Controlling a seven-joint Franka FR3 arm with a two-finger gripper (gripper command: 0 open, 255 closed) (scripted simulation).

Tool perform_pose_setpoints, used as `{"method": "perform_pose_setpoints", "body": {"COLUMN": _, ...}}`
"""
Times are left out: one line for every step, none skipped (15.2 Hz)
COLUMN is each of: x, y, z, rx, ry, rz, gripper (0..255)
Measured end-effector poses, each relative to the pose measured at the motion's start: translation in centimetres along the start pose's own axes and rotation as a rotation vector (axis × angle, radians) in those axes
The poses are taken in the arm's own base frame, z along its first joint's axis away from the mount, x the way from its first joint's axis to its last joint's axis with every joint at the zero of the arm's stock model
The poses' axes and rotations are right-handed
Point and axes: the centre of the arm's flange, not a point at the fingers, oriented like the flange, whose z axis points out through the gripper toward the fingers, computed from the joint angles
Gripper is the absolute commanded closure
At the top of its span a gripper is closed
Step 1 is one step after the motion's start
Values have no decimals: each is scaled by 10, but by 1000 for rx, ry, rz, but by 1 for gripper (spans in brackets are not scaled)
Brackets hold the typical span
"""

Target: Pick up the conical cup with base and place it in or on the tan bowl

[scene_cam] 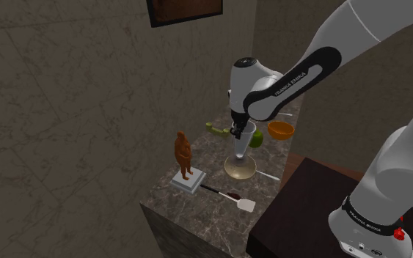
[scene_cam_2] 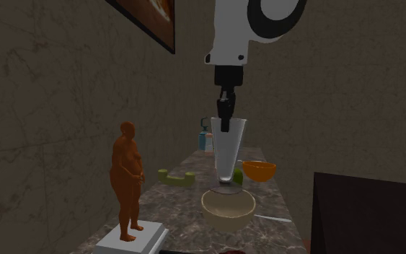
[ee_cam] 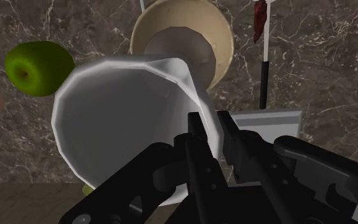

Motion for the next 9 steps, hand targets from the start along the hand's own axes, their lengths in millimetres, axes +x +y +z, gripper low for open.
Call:
{"method": "perform_pose_setpoints", "body": {"x": -1, "y": 0, "z": 5, "rx": 0, "ry": 0, "rz": 0, "gripper": 255}}
{"method": "perform_pose_setpoints", "body": {"x": -1, "y": -1, "z": 10, "rx": 0, "ry": 0, "rz": 0, "gripper": 255}}
{"method": "perform_pose_setpoints", "body": {"x": -1, "y": -4, "z": 16, "rx": 0, "ry": 0, "rz": 0, "gripper": 255}}
{"method": "perform_pose_setpoints", "body": {"x": -1, "y": -4, "z": 20, "rx": 0, "ry": 0, "rz": 0, "gripper": 255}}
{"method": "perform_pose_setpoints", "body": {"x": -2, "y": -5, "z": 25, "rx": 0, "ry": 0, "rz": 0, "gripper": 255}}
{"method": "perform_pose_setpoints", "body": {"x": -2, "y": -5, "z": 27, "rx": 0, "ry": 0, "rz": 0, "gripper": 255}}
{"method": "perform_pose_setpoints", "body": {"x": -2, "y": -6, "z": 28, "rx": 0, "ry": 0, "rz": 0, "gripper": 255}}
{"method": "perform_pose_setpoints", "body": {"x": -2, "y": -6, "z": 29, "rx": 0, "ry": 0, "rz": 0, "gripper": 255}}
{"method": "perform_pose_setpoints", "body": {"x": -2, "y": -6, "z": 29, "rx": 0, "ry": 0, "rz": 0, "gripper": 255}}
